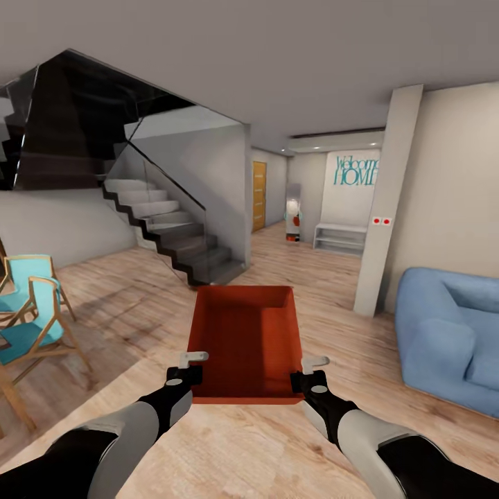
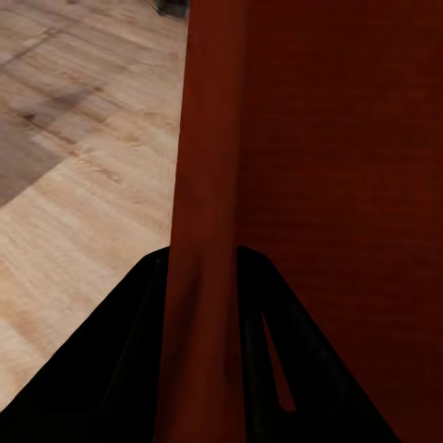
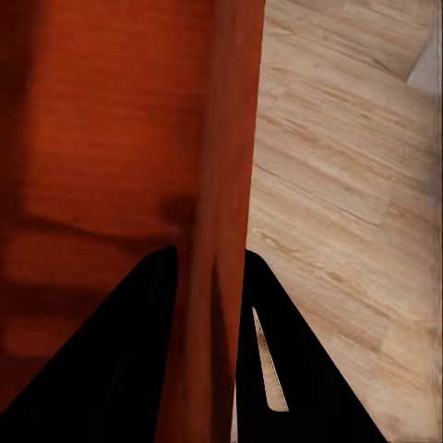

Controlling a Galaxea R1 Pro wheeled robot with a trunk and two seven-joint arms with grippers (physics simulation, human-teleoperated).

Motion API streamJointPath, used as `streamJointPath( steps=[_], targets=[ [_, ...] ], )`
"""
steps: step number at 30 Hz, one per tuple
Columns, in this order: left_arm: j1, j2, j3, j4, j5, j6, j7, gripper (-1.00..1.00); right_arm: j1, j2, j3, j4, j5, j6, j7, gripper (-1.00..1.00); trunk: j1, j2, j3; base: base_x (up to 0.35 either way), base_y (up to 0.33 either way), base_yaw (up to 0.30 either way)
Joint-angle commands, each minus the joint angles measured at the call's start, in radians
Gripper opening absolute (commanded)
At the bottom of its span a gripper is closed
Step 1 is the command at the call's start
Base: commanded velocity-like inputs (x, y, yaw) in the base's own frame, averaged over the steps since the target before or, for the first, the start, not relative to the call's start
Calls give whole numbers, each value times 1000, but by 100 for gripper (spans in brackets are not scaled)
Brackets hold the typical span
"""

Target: Move the two storage containers from the living room to the garage. In the garage, place one container on the floor and stack the other container on top of it (either order is fine).

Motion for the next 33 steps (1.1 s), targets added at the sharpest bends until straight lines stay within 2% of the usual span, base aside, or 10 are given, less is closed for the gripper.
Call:
streamJointPath(
  steps=[1, 13, 22, 33],
  targets=[
    [-2, -4, 23, -2, 2, -17, 17, -100, -1, 4, -8, 6, -26, -6, -7, -100, 0, -1, -1, 0, 0, -288],
    [-2, -4, 23, -3, 2, -17, 17, -100, -1, 4, -8, 7, -27, -6, -7, -100, 0, -1, -1, 0, 0, -275],
    [-2, -4, 23, -3, 2, -16, 17, -100, -1, 4, -8, 7, -27, -6, -9, -100, 0, -1, -1, 54, 0, -39],
    [-2, -4, 23, -2, 1, -15, 17, -100, -1, 4, -8, 6, -26, -6, -9, -100, 0, -1, -1, 291, 0, 0]
  ],
)
